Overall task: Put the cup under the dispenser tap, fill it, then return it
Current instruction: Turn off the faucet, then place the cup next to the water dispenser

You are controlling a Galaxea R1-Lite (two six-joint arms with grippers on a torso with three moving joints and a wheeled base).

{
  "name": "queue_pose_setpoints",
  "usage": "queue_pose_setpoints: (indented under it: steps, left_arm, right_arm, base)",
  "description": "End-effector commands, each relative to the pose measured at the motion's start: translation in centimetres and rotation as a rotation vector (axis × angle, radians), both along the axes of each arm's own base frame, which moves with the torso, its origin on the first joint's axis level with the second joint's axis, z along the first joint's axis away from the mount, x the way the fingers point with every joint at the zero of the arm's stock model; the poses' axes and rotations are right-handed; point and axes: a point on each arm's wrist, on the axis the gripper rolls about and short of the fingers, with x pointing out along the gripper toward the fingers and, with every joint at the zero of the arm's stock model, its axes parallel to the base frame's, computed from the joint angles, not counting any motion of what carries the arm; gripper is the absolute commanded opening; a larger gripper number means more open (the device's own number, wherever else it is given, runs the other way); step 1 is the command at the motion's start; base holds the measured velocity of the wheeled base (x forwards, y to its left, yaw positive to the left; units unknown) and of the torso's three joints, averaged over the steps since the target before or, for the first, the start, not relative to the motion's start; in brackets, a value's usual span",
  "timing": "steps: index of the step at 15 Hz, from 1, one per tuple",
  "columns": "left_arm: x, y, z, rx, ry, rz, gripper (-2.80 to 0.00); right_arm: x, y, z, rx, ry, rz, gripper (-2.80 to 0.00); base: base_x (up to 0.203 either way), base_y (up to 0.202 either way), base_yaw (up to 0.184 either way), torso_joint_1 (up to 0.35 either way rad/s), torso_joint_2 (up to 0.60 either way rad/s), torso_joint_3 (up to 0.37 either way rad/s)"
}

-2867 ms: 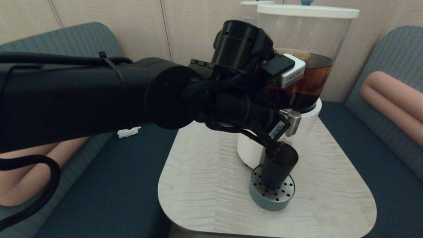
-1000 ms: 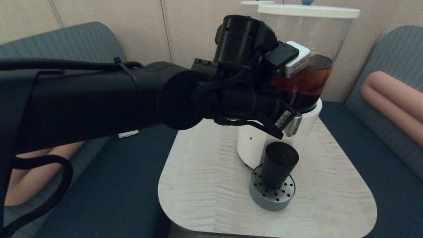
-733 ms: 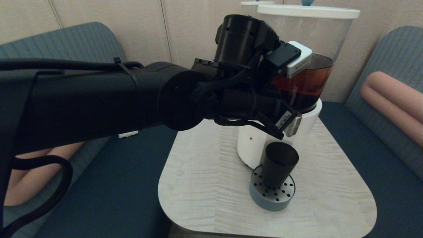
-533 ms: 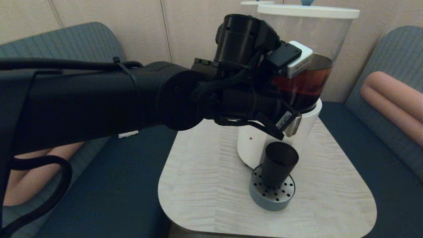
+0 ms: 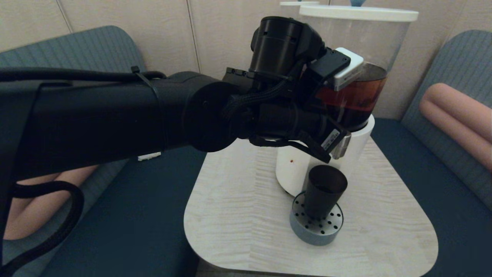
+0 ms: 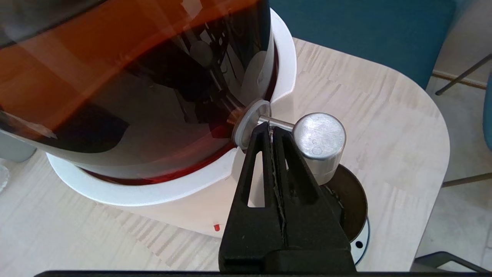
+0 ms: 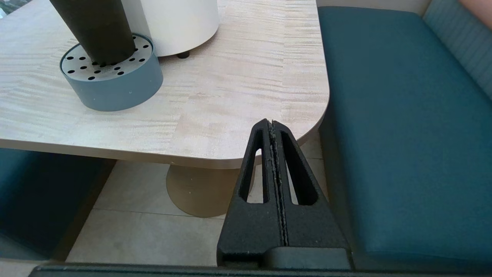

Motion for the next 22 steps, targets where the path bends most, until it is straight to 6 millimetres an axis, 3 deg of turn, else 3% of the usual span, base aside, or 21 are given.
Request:
queue_pose_setpoints:
  steps: [1, 6, 11, 15, 18, 20, 22]
  left_arm:
    - [-0.2, 0.3, 0.2, 0.006, 0.003, 0.012, -2.80]
    - [-2.0, 3.0, 1.0, 0.033, 0.011, 0.100, -2.80]
    - [-4.4, 8.7, 2.2, 0.102, 0.024, 0.385, -2.80]
    - [-7.6, 15.6, 6.8, -0.057, -0.035, 0.544, -2.80]
    - [-11.4, 22.8, 10.3, -0.191, -0.138, 0.696, -2.80]
    - [-14.9, 26.9, 11.3, -0.261, -0.199, 0.751, -2.80]
    - [-18.3, 29.0, 11.2, -0.369, -0.143, 0.620, -2.80]
  right_arm:
    - [0.0, 0.0, 0.0, 0.001, 0.002, 0.000, -2.80]
    - [0.0, 0.0, 0.0, 0.001, 0.002, 0.000, -2.80]
    - [0.0, 0.0, 0.0, 0.001, 0.002, 0.000, -2.80]
    - [0.0, 0.0, 0.0, 0.001, 0.002, 0.000, -2.80]
    - [0.0, 0.0, 0.0, 0.001, 0.002, 0.000, -2.80]
    - [0.0, 0.0, 0.0, 0.001, 0.002, 0.000, -2.80]
    - [0.0, 0.0, 0.0, 0.001, 0.002, 0.000, -2.80]
  base:
    - [0.000, 0.000, 0.000, 0.000, 0.00, 0.000]
    - [0.000, 0.000, 0.000, 0.000, 0.00, 0.000]
    - [0.000, 0.000, 0.000, 0.000, 0.00, 0.000]
    - [0.000, 0.000, 0.000, 0.000, 0.00, 0.000]
    - [0.000, 0.000, 0.000, 0.000, 0.00, 0.000]
    - [0.000, 0.000, 0.000, 0.000, 0.00, 0.000]
    - [0.000, 0.000, 0.000, 0.000, 0.00, 0.000]
